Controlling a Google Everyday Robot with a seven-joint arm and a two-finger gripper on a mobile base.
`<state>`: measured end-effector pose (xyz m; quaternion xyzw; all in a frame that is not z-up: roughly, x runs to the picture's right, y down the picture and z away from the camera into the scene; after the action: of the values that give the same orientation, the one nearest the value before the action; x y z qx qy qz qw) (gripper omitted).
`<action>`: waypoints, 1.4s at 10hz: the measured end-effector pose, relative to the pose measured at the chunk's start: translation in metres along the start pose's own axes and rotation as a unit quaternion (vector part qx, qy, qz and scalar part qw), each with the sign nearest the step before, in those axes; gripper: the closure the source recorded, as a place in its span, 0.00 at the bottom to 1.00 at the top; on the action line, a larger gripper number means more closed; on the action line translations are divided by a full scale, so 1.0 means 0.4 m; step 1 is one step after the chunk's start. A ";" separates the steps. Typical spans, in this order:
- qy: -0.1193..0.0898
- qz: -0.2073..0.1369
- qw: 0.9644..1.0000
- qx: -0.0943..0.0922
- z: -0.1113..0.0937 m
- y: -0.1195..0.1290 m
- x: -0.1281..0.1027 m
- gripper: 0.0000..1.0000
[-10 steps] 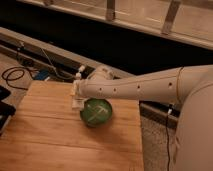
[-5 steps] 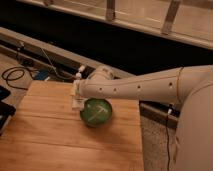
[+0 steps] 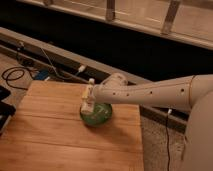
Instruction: Place the bottle in the ceramic bowl
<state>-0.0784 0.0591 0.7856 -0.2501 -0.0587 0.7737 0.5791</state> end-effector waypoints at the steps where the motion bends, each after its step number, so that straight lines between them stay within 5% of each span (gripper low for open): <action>1: 0.004 0.008 1.000 0.007 0.008 -0.020 0.009 1.00; 5: 0.026 0.027 0.999 0.024 0.054 -0.064 0.035 0.96; 12: 0.026 0.026 0.999 0.024 0.055 -0.063 0.035 0.25; 14: 0.026 0.026 0.999 0.024 0.055 -0.063 0.035 0.20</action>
<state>-0.0692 0.0845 0.8097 -0.2579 -0.0181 0.7830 0.5658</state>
